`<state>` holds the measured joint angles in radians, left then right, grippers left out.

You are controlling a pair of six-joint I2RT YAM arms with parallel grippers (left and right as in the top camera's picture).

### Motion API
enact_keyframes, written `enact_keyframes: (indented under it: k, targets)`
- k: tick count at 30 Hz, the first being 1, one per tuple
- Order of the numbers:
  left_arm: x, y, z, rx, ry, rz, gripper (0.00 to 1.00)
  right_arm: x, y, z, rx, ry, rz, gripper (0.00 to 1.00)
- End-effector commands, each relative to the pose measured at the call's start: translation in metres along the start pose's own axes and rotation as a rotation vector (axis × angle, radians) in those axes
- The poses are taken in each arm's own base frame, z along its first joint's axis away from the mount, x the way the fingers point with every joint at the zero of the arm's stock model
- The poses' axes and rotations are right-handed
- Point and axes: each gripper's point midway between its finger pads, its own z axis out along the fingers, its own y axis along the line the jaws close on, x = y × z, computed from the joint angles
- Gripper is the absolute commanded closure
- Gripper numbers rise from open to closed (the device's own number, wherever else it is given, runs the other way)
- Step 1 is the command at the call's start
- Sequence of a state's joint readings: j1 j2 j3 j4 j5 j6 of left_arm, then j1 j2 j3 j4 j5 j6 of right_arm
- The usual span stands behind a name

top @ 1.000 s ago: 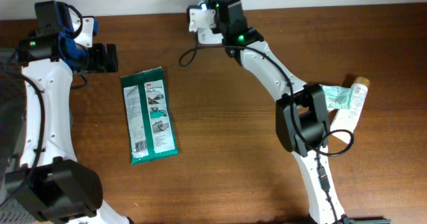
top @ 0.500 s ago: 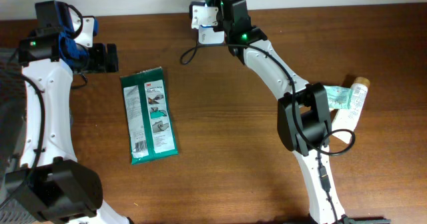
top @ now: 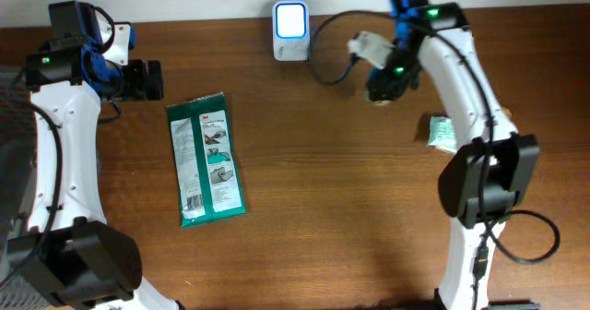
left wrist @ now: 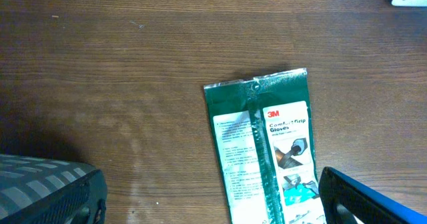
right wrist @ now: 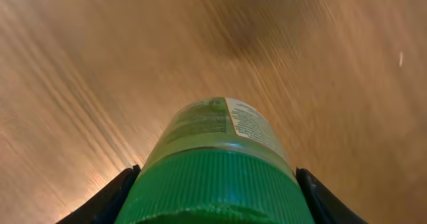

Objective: Scan the item barcode
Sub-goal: 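Carry the jar right and place it above the wipes packet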

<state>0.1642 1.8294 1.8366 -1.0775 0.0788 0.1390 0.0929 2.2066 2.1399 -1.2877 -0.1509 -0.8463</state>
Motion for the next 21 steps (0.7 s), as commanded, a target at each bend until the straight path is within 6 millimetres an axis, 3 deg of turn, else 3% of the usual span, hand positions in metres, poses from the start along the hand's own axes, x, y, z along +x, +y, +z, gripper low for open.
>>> enact_keyframes:
  k: [1,4,10,11,12,13,16,18,19,21]
  targets:
    - [0.0,0.0,0.002,0.007,0.002,0.013,0.01,0.041,-0.029,0.015,-0.039,0.018,0.162,0.53]
    - [0.0,0.0,0.002,0.007,0.003,0.013,0.01,0.106,-0.074,0.04,0.042,0.156,0.262,0.51]
    - [0.0,0.0,0.002,0.007,0.002,0.013,0.01,0.123,-0.092,0.064,0.053,0.154,0.298,0.48]
    - [0.0,0.0,0.002,0.007,0.002,0.013,0.01,0.123,-0.091,0.064,0.051,0.155,0.299,0.41]
    - [0.0,0.0,0.002,0.007,0.002,0.013,0.01,0.123,-0.089,0.063,0.039,0.155,0.301,0.02]
    - [0.0,0.0,0.002,0.007,0.002,0.014,0.01,0.121,-0.086,0.061,0.03,0.143,0.301,0.02]
    - [0.0,0.0,0.002,0.007,0.002,0.013,0.01,0.097,-0.087,0.029,0.035,0.036,0.327,0.01]
    - [0.0,0.0,0.002,0.007,0.002,0.013,0.01,0.071,-0.101,-0.049,0.153,-0.083,0.581,0.02]
    - [0.0,0.0,0.002,0.007,0.002,0.013,0.01,0.06,-0.1,-0.07,0.16,-0.135,0.692,0.02]
    - [0.0,0.0,0.002,0.007,0.002,0.014,0.01,0.014,-0.061,-0.101,-0.077,-0.313,0.783,0.02]
